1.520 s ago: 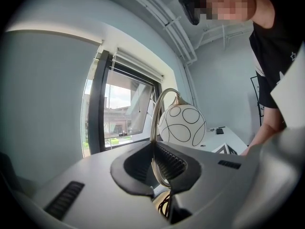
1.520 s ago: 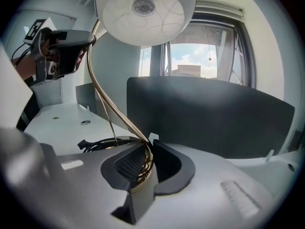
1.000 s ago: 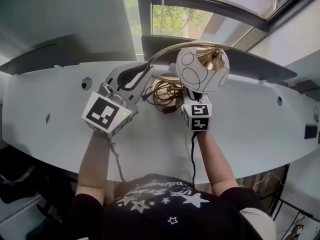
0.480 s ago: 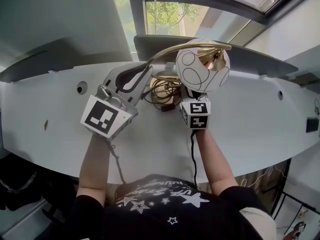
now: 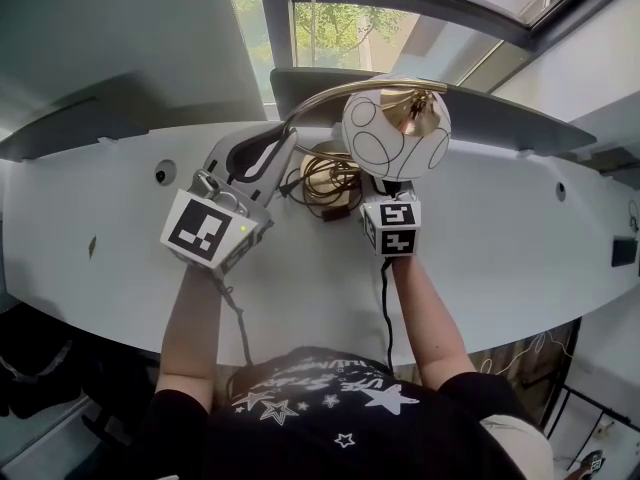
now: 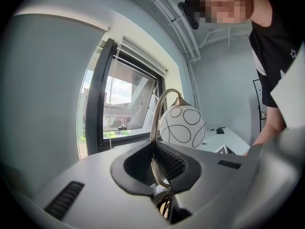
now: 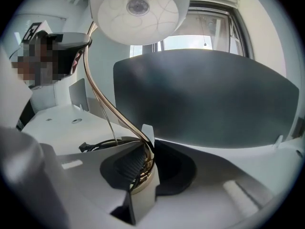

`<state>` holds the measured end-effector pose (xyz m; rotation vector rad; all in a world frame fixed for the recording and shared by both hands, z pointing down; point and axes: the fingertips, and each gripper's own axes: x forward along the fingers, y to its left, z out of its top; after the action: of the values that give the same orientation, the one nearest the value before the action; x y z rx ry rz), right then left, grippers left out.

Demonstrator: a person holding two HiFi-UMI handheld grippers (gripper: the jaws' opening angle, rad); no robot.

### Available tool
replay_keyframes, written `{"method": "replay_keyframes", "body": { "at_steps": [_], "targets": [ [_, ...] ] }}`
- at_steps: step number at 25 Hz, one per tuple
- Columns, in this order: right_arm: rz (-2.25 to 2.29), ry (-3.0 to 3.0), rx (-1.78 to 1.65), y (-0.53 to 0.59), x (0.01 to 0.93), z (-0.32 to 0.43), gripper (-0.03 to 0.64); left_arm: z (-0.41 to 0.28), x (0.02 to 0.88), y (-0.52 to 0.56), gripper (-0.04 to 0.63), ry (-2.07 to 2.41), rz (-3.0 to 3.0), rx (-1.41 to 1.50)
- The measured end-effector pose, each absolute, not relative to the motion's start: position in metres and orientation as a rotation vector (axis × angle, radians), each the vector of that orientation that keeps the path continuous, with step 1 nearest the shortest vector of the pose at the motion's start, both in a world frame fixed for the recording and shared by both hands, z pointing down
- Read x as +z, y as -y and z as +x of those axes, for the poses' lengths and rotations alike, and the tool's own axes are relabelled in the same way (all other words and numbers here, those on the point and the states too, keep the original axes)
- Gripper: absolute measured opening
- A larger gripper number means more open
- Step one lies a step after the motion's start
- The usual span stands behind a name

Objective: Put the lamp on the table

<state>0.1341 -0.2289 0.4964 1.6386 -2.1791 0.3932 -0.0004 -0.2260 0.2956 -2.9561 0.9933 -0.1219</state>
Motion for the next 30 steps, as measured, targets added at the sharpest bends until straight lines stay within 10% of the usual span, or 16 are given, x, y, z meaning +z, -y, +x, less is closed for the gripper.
{"method": "replay_keyframes", "body": {
  "at_steps": [30],
  "targets": [
    [1.937, 2.192, 0.24, 0.11, 0.407, 0.106, 0.138, -0.076, 0.277, 0.12, 0.035, -1.095, -2.904, 0.003]
  ]
}}
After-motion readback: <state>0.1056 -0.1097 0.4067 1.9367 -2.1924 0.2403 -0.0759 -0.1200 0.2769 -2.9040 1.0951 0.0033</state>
